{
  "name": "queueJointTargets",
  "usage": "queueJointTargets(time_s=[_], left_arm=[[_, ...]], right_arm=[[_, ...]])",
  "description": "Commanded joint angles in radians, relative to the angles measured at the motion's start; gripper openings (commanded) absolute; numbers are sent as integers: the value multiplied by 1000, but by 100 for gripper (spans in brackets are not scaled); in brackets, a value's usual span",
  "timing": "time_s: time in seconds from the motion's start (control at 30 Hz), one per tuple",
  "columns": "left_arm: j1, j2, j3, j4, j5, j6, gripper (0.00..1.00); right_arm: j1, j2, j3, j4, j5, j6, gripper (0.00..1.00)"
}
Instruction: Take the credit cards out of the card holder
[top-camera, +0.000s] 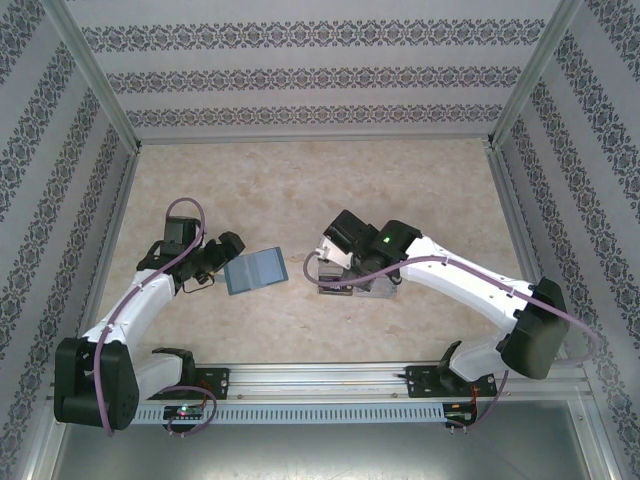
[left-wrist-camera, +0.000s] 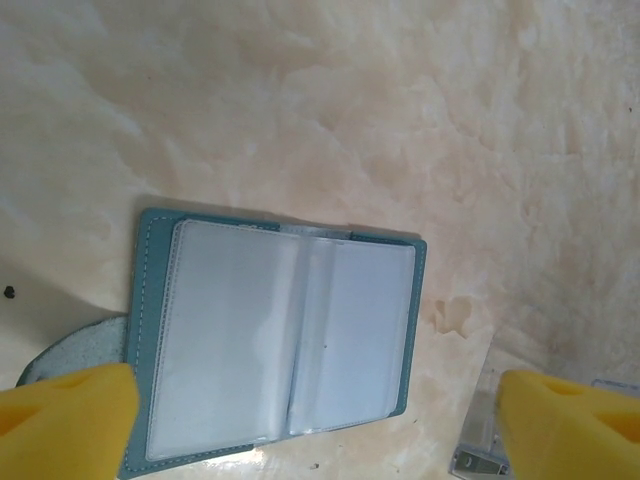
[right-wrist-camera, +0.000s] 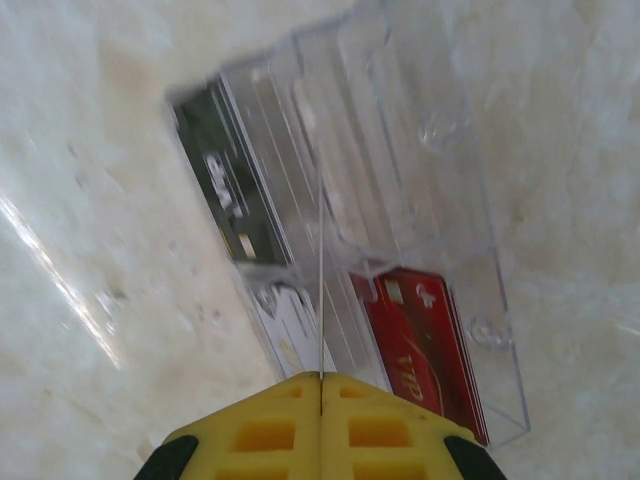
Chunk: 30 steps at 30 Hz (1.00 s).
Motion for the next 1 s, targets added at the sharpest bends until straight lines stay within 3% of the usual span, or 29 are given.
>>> queueJointTargets(time_s=[0.0, 0.3, 0.53, 0.97], left_arm=[[3, -26, 32, -41, 4, 33, 95], [3, -35, 16, -43, -3, 27, 95], [3, -37, 16, -52, -14, 29, 95], [3, -33, 18, -68, -30, 35, 95]], right_arm=[[-1, 6, -38, -73, 103, -109, 0], [-9, 7, -50, -60, 46, -91, 0], [7, 75, 11, -65, -70, -77, 0], [40, 193, 60, -3, -72, -105, 0]])
